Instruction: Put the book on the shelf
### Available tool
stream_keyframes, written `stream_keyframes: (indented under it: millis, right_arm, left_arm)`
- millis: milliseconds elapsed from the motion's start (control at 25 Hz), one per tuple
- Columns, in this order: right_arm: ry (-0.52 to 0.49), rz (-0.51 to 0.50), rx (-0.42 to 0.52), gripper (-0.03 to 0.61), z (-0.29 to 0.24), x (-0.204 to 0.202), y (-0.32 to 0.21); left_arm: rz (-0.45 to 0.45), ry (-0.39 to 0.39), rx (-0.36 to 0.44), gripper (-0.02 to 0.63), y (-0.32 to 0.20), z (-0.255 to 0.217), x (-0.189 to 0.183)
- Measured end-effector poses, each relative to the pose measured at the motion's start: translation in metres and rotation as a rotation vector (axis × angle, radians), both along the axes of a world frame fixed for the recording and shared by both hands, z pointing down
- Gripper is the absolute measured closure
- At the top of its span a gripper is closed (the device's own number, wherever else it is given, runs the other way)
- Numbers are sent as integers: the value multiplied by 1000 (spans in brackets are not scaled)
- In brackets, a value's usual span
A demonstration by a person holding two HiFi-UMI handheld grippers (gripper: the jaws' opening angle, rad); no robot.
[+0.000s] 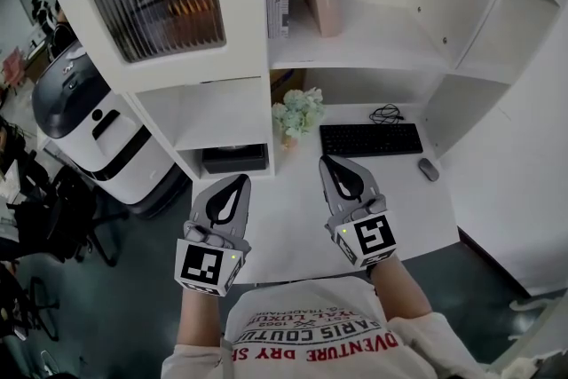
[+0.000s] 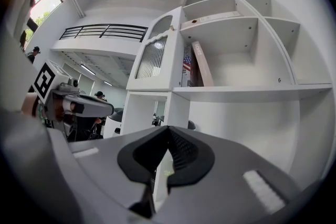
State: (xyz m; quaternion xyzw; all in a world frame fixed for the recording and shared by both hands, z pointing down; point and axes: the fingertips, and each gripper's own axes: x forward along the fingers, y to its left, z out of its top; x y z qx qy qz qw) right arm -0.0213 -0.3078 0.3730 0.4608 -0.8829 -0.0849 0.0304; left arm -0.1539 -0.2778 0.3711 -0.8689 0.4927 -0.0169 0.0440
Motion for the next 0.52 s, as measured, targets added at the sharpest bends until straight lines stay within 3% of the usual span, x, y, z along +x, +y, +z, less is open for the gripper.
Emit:
stream_keyframes:
  millis: [520]
  right_arm:
    - [-14,12,-40,578,9,12,-19]
  left_arm:
    - [-1,4,-22,609,-18,0,7]
